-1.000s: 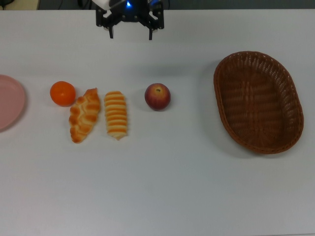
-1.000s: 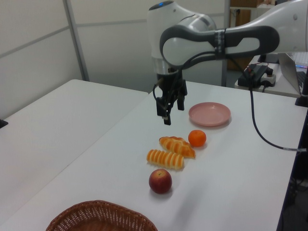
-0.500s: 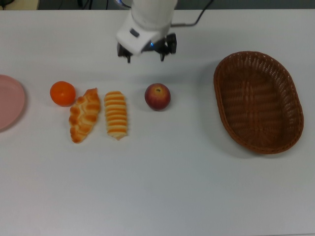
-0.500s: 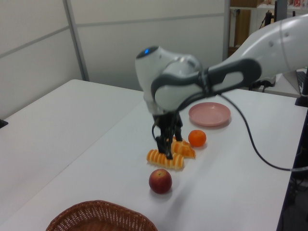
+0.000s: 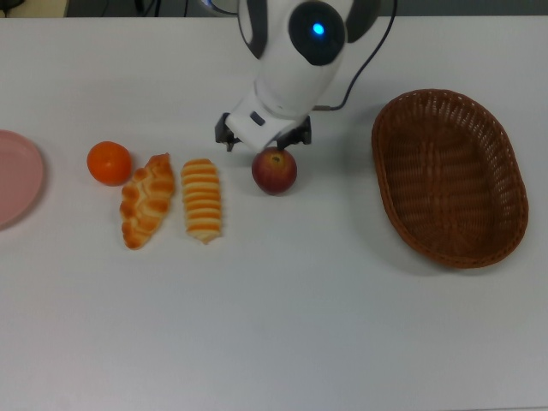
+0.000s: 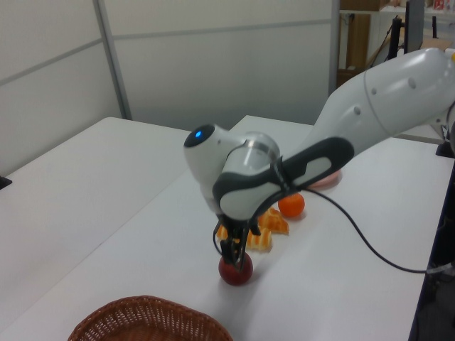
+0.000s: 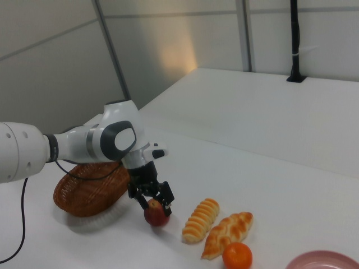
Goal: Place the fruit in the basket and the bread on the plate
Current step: 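Close the gripper on the red apple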
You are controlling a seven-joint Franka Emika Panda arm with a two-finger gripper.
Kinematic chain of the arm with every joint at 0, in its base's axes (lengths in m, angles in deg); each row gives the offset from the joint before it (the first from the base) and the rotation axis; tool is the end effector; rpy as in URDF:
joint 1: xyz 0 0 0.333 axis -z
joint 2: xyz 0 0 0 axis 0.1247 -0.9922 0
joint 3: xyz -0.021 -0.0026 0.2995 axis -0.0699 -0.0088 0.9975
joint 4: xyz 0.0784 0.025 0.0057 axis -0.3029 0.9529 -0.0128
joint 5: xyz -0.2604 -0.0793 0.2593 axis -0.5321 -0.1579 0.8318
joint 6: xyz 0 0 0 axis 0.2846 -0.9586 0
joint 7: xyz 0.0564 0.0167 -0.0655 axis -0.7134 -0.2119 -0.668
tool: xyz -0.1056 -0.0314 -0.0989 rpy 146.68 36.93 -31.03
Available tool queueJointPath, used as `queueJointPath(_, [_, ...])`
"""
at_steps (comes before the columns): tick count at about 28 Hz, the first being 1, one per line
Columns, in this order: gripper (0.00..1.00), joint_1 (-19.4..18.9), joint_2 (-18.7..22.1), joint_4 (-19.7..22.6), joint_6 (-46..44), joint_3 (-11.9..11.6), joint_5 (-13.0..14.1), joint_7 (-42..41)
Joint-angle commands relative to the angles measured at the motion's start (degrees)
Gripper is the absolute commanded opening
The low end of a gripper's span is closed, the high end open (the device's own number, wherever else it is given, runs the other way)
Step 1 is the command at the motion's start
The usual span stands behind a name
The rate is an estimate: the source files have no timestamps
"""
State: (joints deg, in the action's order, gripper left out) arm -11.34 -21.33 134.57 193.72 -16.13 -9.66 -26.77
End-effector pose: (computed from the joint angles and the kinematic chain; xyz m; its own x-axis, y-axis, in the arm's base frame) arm 0.5734 0.1125 0.3117 0.9799 0.1315 -0.1502 0.1625 -0.9624 0.2175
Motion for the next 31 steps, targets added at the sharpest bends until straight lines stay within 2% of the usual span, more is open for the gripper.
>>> queueJointPath(1, [1.0,-1.7,0.1,0.4,1.5,-0.3,-1.6,3.0])
queueJointPath(13, [1.0,-3.8,-0.4,0.2,1.6,-0.1,-1.5,4.6])
queueJointPath(15, [1.0,-3.9,-1.6,0.1,1.6,-0.1,-1.5,4.6])
queueJointPath(21, [1.0,-3.8,-4.5,0.1,4.6,-0.2,-1.6,4.7])
queueJointPath(31, [1.0,-2.2,-4.8,-1.1,5.9,-0.8,-2.3,4.5])
